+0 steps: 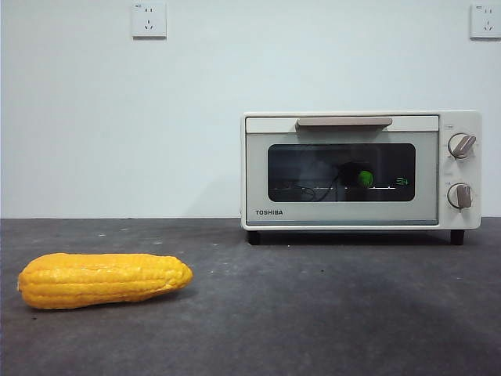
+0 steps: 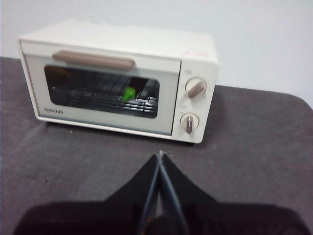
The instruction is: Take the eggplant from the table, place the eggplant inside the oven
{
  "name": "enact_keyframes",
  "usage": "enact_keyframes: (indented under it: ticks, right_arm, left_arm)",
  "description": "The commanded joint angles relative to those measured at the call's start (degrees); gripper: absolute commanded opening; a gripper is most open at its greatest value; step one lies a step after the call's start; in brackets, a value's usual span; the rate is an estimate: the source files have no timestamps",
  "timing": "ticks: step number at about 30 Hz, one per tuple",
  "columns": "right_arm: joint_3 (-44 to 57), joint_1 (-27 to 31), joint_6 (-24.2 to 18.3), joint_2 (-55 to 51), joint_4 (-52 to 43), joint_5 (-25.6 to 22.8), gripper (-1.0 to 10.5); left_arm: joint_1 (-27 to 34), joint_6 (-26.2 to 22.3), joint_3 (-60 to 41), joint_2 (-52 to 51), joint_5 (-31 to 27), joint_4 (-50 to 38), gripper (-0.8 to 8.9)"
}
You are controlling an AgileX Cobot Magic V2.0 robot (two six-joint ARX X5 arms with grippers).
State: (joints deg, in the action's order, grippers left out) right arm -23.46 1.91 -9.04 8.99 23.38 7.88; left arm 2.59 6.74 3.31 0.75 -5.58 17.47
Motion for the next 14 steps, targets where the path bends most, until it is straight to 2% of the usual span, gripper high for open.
enact_keyframes:
  ticks: [1, 6, 14]
  right_arm:
    - [4.13, 0.09, -0.09, -2.97, -1.14, 0.00, 0.0]
    - [8.70, 0.09, -0.11, -8.20, -1.09, 0.00, 0.0]
    - [9.73, 0.09, -0.22, -8.55, 0.74, -0.02, 0.0]
  left_arm:
    - [0.22, 0.59, -0.44, 0.02, 0.04, -0.52, -0.04]
    - [0.22, 0.59, -0.44, 0.02, 0.04, -0.52, -0.04]
    - [0.22, 0.59, -0.44, 0.46, 0.04, -0.52, -0.04]
